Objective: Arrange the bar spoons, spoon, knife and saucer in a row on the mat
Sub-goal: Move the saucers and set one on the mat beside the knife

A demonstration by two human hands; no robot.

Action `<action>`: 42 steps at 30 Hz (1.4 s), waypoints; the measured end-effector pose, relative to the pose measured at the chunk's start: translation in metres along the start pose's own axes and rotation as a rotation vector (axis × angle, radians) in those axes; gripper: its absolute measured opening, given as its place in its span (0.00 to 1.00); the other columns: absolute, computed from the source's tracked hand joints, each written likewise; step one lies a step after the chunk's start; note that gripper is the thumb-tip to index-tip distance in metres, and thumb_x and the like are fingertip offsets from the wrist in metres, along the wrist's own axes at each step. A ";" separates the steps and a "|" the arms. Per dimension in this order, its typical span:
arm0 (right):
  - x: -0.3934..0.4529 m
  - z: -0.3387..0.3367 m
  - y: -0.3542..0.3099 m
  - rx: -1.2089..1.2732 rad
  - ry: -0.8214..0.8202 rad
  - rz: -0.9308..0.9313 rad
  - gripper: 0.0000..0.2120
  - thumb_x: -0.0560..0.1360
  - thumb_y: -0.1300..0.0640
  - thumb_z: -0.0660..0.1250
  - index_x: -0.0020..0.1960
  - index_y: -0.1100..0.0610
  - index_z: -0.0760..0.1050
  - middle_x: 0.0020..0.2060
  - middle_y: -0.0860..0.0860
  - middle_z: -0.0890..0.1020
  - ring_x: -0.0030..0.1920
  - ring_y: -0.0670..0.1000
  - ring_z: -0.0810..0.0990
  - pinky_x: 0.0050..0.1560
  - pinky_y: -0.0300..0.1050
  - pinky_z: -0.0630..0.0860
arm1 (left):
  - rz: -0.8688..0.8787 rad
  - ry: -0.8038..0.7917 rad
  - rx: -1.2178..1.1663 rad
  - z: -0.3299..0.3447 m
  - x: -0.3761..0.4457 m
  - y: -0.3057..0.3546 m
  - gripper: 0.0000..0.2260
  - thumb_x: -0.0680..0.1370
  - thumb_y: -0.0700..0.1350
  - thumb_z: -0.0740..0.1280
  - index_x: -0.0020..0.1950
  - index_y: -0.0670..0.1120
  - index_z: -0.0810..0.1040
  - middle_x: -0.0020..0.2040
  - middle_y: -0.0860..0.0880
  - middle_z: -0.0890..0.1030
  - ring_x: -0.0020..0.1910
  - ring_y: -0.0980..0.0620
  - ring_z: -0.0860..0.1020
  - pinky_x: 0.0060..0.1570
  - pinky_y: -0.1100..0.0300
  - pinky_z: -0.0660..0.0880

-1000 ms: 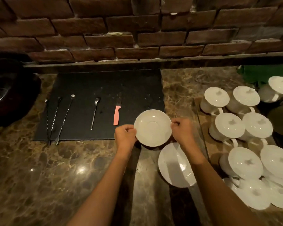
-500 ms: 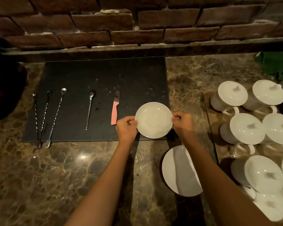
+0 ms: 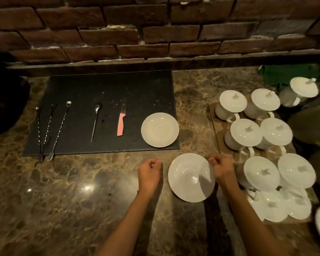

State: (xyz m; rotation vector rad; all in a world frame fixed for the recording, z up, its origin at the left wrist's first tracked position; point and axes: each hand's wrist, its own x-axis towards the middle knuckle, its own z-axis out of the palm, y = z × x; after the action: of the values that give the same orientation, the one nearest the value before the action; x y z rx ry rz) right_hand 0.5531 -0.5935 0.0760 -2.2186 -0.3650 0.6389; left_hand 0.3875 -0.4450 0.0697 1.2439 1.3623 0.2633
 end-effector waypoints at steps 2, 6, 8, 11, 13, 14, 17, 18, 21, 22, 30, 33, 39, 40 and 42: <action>-0.014 -0.001 0.011 0.031 0.001 0.025 0.10 0.78 0.70 0.59 0.40 0.72 0.75 0.36 0.63 0.78 0.41 0.56 0.73 0.45 0.50 0.70 | -0.009 -0.084 0.034 0.007 -0.020 -0.010 0.10 0.82 0.39 0.66 0.42 0.45 0.81 0.41 0.42 0.83 0.42 0.44 0.80 0.52 0.41 0.81; -0.033 0.003 0.026 -0.018 0.063 0.074 0.10 0.76 0.70 0.60 0.47 0.69 0.81 0.41 0.61 0.83 0.44 0.60 0.79 0.47 0.52 0.77 | 0.039 -0.136 0.069 0.016 -0.041 -0.025 0.09 0.82 0.36 0.64 0.47 0.40 0.83 0.47 0.38 0.84 0.46 0.41 0.82 0.50 0.37 0.82; -0.038 0.004 0.029 -0.030 0.088 0.098 0.10 0.75 0.70 0.63 0.42 0.64 0.82 0.36 0.57 0.82 0.40 0.56 0.78 0.42 0.45 0.72 | 0.017 -0.117 0.061 0.017 -0.044 -0.025 0.11 0.81 0.34 0.63 0.44 0.42 0.83 0.45 0.42 0.84 0.46 0.44 0.81 0.49 0.38 0.83; -0.041 0.003 0.030 -0.032 0.095 0.139 0.08 0.74 0.70 0.65 0.42 0.65 0.83 0.35 0.59 0.83 0.37 0.55 0.78 0.40 0.44 0.70 | 0.008 -0.105 0.070 0.015 -0.042 -0.025 0.13 0.80 0.32 0.63 0.39 0.43 0.82 0.43 0.41 0.84 0.44 0.44 0.82 0.49 0.38 0.83; -0.039 0.004 0.026 -0.003 0.092 0.140 0.08 0.73 0.70 0.65 0.40 0.65 0.82 0.34 0.60 0.83 0.37 0.58 0.80 0.40 0.47 0.74 | 0.005 -0.082 0.068 0.013 -0.039 -0.023 0.13 0.80 0.32 0.63 0.38 0.42 0.81 0.43 0.39 0.84 0.44 0.43 0.82 0.48 0.38 0.83; -0.038 0.004 0.023 0.016 0.091 0.135 0.09 0.73 0.69 0.65 0.39 0.63 0.82 0.33 0.58 0.83 0.36 0.57 0.80 0.39 0.47 0.74 | 0.008 -0.071 0.067 0.010 -0.036 -0.021 0.12 0.79 0.32 0.63 0.39 0.40 0.81 0.44 0.37 0.84 0.45 0.43 0.82 0.48 0.37 0.83; -0.029 0.009 0.005 0.078 0.075 0.094 0.12 0.74 0.68 0.65 0.35 0.58 0.79 0.28 0.52 0.79 0.31 0.50 0.76 0.34 0.43 0.72 | 0.052 -0.045 0.051 0.003 -0.022 -0.009 0.10 0.79 0.32 0.63 0.41 0.37 0.81 0.47 0.31 0.83 0.46 0.40 0.82 0.52 0.35 0.82; -0.024 0.011 -0.002 0.086 0.070 0.076 0.12 0.74 0.68 0.64 0.34 0.59 0.78 0.27 0.53 0.79 0.30 0.49 0.74 0.33 0.43 0.71 | 0.072 -0.037 0.045 -0.001 -0.015 -0.001 0.11 0.79 0.32 0.63 0.39 0.40 0.81 0.47 0.31 0.83 0.45 0.41 0.81 0.52 0.35 0.82; -0.002 0.022 -0.030 0.100 0.068 0.044 0.09 0.75 0.66 0.63 0.37 0.66 0.78 0.34 0.65 0.80 0.31 0.56 0.74 0.34 0.50 0.75 | 0.129 -0.002 0.048 -0.013 0.009 0.025 0.14 0.79 0.33 0.65 0.37 0.47 0.80 0.44 0.34 0.84 0.42 0.44 0.80 0.51 0.37 0.82; 0.007 0.027 -0.040 0.097 0.070 0.035 0.09 0.75 0.66 0.63 0.37 0.65 0.79 0.34 0.65 0.80 0.32 0.57 0.75 0.36 0.50 0.76 | 0.138 0.014 0.056 -0.018 0.018 0.033 0.14 0.79 0.33 0.65 0.36 0.48 0.80 0.42 0.36 0.84 0.42 0.45 0.80 0.50 0.37 0.82; 0.072 0.066 -0.097 0.042 0.072 0.039 0.10 0.76 0.67 0.64 0.40 0.59 0.82 0.39 0.58 0.84 0.42 0.57 0.82 0.44 0.51 0.81 | 0.161 0.096 0.110 -0.033 0.087 0.075 0.10 0.79 0.32 0.66 0.40 0.44 0.77 0.42 0.44 0.76 0.43 0.48 0.75 0.50 0.42 0.83; 0.083 0.076 -0.100 0.003 0.082 0.038 0.10 0.76 0.67 0.64 0.46 0.61 0.84 0.41 0.57 0.84 0.40 0.54 0.80 0.36 0.38 0.72 | 0.144 0.110 0.111 -0.032 0.104 0.076 0.10 0.79 0.32 0.67 0.40 0.43 0.78 0.42 0.45 0.76 0.43 0.47 0.75 0.47 0.44 0.83; 0.086 0.086 -0.094 -0.017 0.072 0.036 0.10 0.76 0.67 0.63 0.50 0.63 0.83 0.43 0.57 0.85 0.42 0.54 0.81 0.39 0.40 0.72 | 0.128 0.149 0.123 -0.031 0.118 0.070 0.14 0.78 0.33 0.69 0.36 0.47 0.81 0.40 0.45 0.81 0.45 0.38 0.83 0.51 0.44 0.84; 0.086 0.086 -0.093 -0.014 0.075 0.033 0.09 0.77 0.66 0.64 0.51 0.63 0.83 0.44 0.57 0.85 0.44 0.54 0.81 0.40 0.41 0.73 | 0.126 0.161 0.119 -0.030 0.118 0.068 0.12 0.78 0.33 0.69 0.37 0.45 0.84 0.40 0.45 0.82 0.47 0.36 0.84 0.51 0.42 0.84; 0.084 0.087 -0.092 0.018 0.079 0.024 0.09 0.77 0.65 0.64 0.51 0.63 0.83 0.45 0.57 0.85 0.45 0.55 0.82 0.41 0.43 0.77 | 0.132 0.180 0.123 -0.029 0.117 0.065 0.08 0.78 0.34 0.69 0.42 0.40 0.86 0.39 0.45 0.82 0.44 0.38 0.84 0.51 0.41 0.84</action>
State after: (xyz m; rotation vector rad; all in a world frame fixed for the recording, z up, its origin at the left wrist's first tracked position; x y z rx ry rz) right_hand 0.5703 -0.4429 0.0685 -2.2264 -0.2915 0.5637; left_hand 0.4287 -0.3148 0.0600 1.4433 1.4695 0.3958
